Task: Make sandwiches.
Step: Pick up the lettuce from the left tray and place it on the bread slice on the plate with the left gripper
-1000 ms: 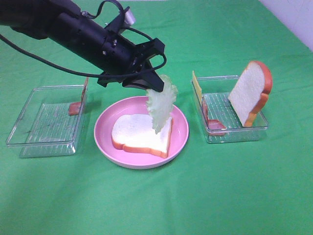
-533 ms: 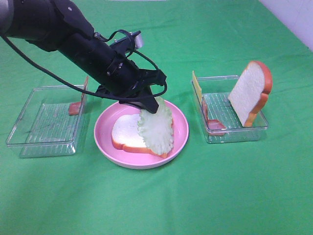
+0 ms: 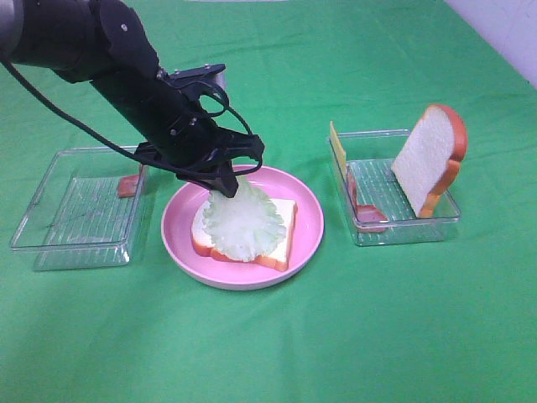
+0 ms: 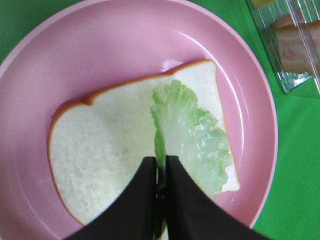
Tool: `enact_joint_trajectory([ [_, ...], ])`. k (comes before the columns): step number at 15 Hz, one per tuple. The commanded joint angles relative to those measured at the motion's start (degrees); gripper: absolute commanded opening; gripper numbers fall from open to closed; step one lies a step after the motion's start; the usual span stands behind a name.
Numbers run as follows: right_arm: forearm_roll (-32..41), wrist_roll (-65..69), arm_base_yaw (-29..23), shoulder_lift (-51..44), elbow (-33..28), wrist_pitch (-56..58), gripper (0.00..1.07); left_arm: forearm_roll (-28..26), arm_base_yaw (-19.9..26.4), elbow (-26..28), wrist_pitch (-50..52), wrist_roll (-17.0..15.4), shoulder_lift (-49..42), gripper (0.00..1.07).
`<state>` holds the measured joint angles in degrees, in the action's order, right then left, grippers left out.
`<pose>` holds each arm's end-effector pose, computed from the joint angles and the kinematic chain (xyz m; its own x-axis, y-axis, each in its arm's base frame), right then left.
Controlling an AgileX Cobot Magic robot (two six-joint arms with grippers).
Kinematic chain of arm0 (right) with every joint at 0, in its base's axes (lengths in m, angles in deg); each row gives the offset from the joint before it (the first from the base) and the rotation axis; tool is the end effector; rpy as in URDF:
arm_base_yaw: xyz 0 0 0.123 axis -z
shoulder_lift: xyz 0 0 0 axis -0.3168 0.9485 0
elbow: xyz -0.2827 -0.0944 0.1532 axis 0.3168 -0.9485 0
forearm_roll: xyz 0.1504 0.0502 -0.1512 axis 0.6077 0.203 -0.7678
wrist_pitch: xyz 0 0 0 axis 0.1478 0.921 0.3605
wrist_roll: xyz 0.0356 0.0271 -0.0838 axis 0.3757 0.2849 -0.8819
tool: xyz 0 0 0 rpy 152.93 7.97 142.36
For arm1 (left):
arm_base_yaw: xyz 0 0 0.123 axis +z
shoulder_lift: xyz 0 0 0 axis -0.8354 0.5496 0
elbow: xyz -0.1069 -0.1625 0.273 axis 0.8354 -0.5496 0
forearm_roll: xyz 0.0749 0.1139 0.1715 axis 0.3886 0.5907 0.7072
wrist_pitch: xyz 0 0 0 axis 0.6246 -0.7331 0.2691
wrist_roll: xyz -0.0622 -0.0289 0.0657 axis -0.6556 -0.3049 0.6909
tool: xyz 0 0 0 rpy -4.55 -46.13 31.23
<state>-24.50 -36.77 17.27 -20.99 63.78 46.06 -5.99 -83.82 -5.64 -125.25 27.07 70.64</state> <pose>-0.0845 0.0124 0.2611 -0.4191 -0.1650 -0.8928 -0.2227 0.9720 -0.0751 0.3686 -0.2206 0.2223 -0.9169 0.2218 -0.3318 0.3394 0.8708 -0.3556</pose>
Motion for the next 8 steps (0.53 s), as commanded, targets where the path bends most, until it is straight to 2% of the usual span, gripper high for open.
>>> enact_joint_trajectory([
  [1,0.0,-0.29,0.06,-0.69,-0.11,-0.23,0.71,0.0,0.11,0.23,2.06,-0.57,0.06,0.27],
  [3,0.0,-0.29,0.06,-0.69,-0.11,-0.23,0.71,0.0,0.11,0.23,3.55,-0.57,-0.46,0.59],
  [5,0.0,-0.29,0.06,-0.69,-0.11,-0.23,0.71,0.11,0.11,0.23,4.35,-0.57,-1.32,0.7],
  [7,0.0,-0.29,0.06,-0.69,-0.11,-0.23,0.71,1.2,0.11,1.09,4.18,-0.63,-2.92,0.71],
  [8,0.0,-0.29,0.06,-0.69,-0.11,-0.23,0.71,2.81,0.11,2.41,2.52,-1.78,-3.44,0.71],
])
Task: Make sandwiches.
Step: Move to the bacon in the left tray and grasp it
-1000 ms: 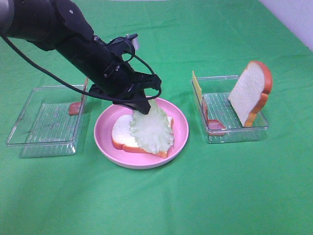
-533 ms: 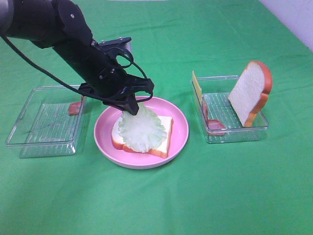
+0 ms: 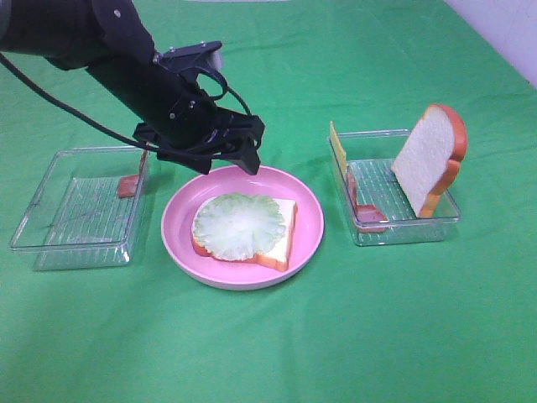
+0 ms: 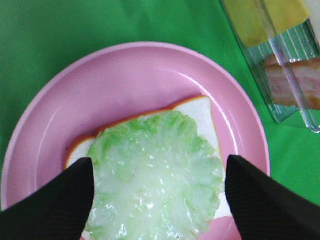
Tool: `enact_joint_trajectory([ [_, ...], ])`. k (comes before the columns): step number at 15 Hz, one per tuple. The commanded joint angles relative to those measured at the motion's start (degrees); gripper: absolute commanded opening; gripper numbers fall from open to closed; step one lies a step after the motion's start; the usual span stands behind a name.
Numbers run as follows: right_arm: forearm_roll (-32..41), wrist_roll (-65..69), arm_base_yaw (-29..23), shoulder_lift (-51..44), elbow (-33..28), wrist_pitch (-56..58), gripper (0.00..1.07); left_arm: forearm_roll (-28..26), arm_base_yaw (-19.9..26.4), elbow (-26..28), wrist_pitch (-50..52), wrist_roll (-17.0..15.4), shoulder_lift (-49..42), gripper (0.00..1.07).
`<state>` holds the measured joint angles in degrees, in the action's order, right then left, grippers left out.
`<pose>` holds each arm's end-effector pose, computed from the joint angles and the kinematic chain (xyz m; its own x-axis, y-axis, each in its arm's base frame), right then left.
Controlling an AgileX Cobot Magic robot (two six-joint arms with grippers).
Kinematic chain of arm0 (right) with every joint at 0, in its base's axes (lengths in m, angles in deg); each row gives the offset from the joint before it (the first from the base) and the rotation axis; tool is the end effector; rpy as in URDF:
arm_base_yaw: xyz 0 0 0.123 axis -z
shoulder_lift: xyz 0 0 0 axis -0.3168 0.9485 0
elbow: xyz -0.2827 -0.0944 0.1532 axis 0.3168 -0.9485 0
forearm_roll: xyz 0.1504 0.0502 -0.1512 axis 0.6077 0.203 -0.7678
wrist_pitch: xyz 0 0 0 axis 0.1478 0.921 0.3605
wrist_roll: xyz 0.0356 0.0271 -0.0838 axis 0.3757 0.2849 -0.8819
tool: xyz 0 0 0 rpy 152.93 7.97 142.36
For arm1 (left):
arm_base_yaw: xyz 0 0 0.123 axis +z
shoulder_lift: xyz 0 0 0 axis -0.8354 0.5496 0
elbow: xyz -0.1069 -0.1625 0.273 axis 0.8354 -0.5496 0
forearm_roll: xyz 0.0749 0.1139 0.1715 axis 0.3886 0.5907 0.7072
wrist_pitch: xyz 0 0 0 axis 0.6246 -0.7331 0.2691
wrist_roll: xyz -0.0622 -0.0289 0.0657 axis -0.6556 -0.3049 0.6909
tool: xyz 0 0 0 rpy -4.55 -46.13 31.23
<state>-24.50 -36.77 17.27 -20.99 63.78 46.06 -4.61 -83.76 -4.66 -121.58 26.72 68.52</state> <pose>-0.0845 0.0124 0.2611 -0.4191 -0.1650 -0.8928 -0.2227 0.9720 -0.0751 0.3738 -0.2189 0.2437 -0.8780 0.1959 -0.4369 0.3605 0.8709 -0.3341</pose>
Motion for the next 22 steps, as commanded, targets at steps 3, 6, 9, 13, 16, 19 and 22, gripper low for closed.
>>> enact_joint_trajectory([
  [3,0.0,-0.29,0.06,-0.69,-0.11,-0.23,0.71,15.18,0.06,11.57,-14.84,-14.27,-1.43,0.71],
  [6,0.0,-0.29,0.06,-0.69,-0.11,-0.23,0.71,23.66,0.29,17.65,-22.75,-20.51,-1.38,0.71],
  [9,0.0,-0.29,0.06,-0.69,-0.11,-0.23,0.71,25.78,3.78,20.17,-27.04,-24.41,-1.32,0.71],
  [13,0.0,-0.29,0.06,-0.69,-0.11,-0.23,0.71,25.84,8.08,20.17,-28.53,-24.41,1.2,0.71],
  [16,0.0,-0.29,0.06,-0.69,-0.11,-0.23,0.71,26.53,8.31,20.17,-27.04,-24.41,6.36,0.71],
  [19,0.0,-0.29,0.06,-0.69,-0.11,-0.23,0.71,27.56,8.31,20.17,-23.55,-24.58,8.59,0.71],
  [22,0.0,-0.29,0.06,-0.69,-0.11,-0.23,0.71,27.56,8.31,20.17,-21.31,-24.58,10.2,0.71],
])
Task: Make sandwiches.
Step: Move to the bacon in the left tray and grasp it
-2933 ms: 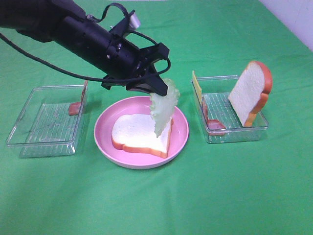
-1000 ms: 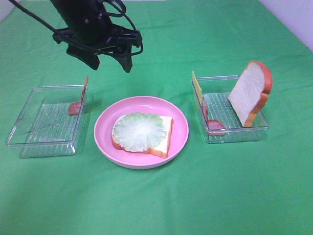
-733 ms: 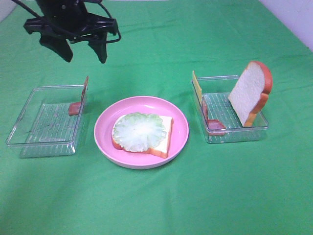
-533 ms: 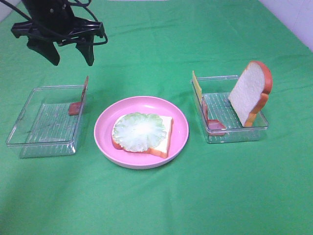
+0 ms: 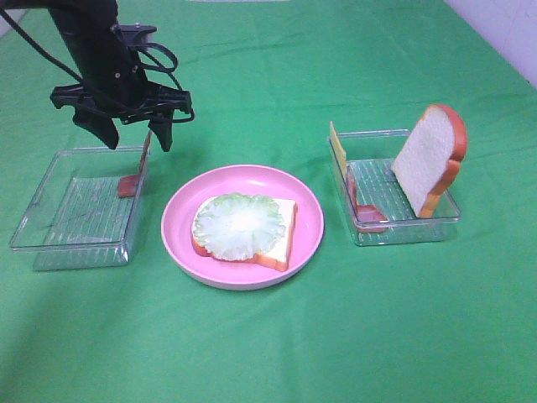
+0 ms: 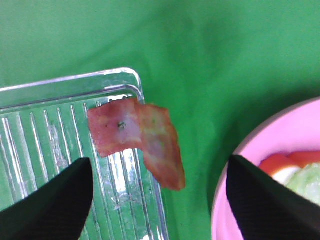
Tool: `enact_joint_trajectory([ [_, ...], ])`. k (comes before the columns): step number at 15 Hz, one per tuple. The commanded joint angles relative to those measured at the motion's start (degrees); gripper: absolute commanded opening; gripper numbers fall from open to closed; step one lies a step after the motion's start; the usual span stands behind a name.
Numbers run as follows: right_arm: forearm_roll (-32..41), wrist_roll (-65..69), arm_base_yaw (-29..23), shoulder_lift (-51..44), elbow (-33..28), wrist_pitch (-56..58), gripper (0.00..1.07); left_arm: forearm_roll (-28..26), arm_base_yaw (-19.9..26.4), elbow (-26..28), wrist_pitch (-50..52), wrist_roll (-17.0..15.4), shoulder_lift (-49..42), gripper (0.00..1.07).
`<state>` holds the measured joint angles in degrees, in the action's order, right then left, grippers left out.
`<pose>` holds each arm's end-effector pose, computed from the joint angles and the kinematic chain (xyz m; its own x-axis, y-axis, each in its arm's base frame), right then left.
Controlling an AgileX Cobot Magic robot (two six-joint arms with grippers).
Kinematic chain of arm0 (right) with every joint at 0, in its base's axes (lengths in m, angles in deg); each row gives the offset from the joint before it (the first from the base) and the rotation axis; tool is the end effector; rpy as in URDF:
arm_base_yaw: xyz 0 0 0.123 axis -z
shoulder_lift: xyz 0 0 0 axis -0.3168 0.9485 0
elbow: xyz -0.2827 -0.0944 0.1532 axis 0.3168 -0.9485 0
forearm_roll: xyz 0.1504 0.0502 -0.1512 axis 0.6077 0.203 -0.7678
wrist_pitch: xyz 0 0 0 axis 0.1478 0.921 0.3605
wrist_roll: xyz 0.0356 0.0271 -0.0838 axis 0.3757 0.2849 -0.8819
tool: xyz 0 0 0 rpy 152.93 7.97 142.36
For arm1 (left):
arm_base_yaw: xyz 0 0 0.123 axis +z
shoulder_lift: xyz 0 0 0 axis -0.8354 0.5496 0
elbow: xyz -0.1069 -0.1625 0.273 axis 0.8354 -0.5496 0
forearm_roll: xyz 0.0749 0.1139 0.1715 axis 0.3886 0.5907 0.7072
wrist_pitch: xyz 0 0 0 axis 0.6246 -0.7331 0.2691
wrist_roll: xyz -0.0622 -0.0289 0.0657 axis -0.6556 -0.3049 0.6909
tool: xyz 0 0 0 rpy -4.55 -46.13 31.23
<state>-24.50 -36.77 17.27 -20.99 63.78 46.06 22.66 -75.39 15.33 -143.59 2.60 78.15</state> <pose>-0.0845 0.0124 0.2611 -0.4191 -0.1650 -0.8928 -0.2227 0.9720 -0.0751 0.4427 -0.1497 0.2350 -0.9639 0.0581 -0.2598 0.0772 0.9950 -0.0640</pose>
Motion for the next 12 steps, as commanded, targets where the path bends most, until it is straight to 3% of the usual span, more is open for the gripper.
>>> enact_joint_trajectory([
  [1,0.0,-0.29,0.06,-0.69,-0.11,-0.23,0.71,0.34,-0.06,0.17,0.69,-0.46,1.09,0.69],
  [9,0.0,-0.29,0.06,-0.69,-0.11,-0.23,0.71,1.32,-0.06,0.17,2.92,-0.46,1.66,0.45],
  [12,0.0,-0.29,0.06,-0.69,-0.11,-0.23,0.71,1.32,-0.06,0.17,3.09,-0.46,1.66,0.27],
])
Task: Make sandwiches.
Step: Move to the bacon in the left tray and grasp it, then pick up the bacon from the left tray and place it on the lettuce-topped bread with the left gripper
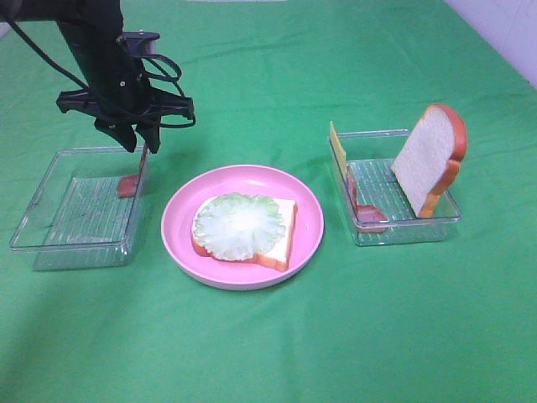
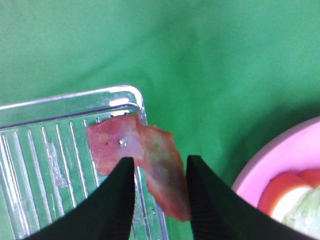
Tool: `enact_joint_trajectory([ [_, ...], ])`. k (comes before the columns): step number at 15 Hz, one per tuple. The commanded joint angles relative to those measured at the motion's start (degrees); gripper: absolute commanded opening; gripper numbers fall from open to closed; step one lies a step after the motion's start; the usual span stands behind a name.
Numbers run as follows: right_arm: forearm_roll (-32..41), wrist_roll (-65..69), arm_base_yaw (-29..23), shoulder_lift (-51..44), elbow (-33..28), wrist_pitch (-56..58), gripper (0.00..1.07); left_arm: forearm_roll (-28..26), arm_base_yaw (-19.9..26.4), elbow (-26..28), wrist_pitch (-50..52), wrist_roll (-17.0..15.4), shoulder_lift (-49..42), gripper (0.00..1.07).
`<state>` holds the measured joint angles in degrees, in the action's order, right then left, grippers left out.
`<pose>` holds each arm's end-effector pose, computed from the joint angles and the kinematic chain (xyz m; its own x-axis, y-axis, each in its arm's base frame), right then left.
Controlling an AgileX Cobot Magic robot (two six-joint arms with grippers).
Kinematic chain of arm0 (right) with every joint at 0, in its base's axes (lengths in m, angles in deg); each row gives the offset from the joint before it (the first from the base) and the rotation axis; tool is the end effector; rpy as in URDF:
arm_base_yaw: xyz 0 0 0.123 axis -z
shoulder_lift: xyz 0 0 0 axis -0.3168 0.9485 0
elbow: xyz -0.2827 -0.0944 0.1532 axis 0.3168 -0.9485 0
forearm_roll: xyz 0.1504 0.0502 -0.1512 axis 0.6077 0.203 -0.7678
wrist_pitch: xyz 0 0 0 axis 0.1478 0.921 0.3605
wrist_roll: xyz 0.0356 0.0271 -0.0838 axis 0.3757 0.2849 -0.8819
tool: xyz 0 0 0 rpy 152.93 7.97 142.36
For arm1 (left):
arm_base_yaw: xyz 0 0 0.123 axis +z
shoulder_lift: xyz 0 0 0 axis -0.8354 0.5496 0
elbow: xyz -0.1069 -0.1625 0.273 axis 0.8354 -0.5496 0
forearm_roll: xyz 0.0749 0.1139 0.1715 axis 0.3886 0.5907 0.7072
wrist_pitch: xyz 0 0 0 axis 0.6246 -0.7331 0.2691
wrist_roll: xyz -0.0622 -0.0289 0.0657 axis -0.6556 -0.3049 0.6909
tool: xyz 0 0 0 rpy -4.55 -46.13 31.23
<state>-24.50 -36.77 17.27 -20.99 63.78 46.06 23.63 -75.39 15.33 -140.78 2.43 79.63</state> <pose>-0.0845 0.0124 0.2611 -0.4191 -0.1650 -0.8928 -0.2227 0.9720 -0.0751 0.4500 -0.1508 0.2241 -0.9564 0.0630 -0.2851 0.0820 0.9951 -0.0551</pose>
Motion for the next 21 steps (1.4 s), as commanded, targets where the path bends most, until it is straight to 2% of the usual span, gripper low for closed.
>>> enact_joint_trajectory([
  [1,0.0,-0.29,0.06,-0.69,-0.11,-0.23,0.71,0.34,-0.06,0.17,0.4,-0.29,0.17,0.22],
  [5,0.0,-0.29,0.06,-0.69,-0.11,-0.23,0.71,0.29,-0.06,0.17,0.4,-0.29,0.17,0.01],
  [10,0.0,-0.29,0.06,-0.69,-0.11,-0.23,0.71,0.29,-0.06,0.17,-1.32,-0.23,-1.66,0.0],
  [13,0.0,-0.29,0.06,-0.69,-0.11,-0.23,0.71,-3.38,-0.06,0.17,-1.78,0.46,-6.88,0.0],
  [17,0.0,-0.29,0.06,-0.69,-0.11,-0.23,0.71,-19.48,-0.11,0.17,-2.75,8.82,-12.2,0.0],
  [20,0.0,-0.29,0.06,-0.69,-0.11,-0.23,0.71,-28.93,-1.55,0.17,-4.24,15.07,-11.57,0.0],
  [21,0.0,-0.29,0.06,-0.69,-0.11,-0.23,0.71,-30.42,-2.81,0.17,-4.53,16.62,-11.12,0.0],
])
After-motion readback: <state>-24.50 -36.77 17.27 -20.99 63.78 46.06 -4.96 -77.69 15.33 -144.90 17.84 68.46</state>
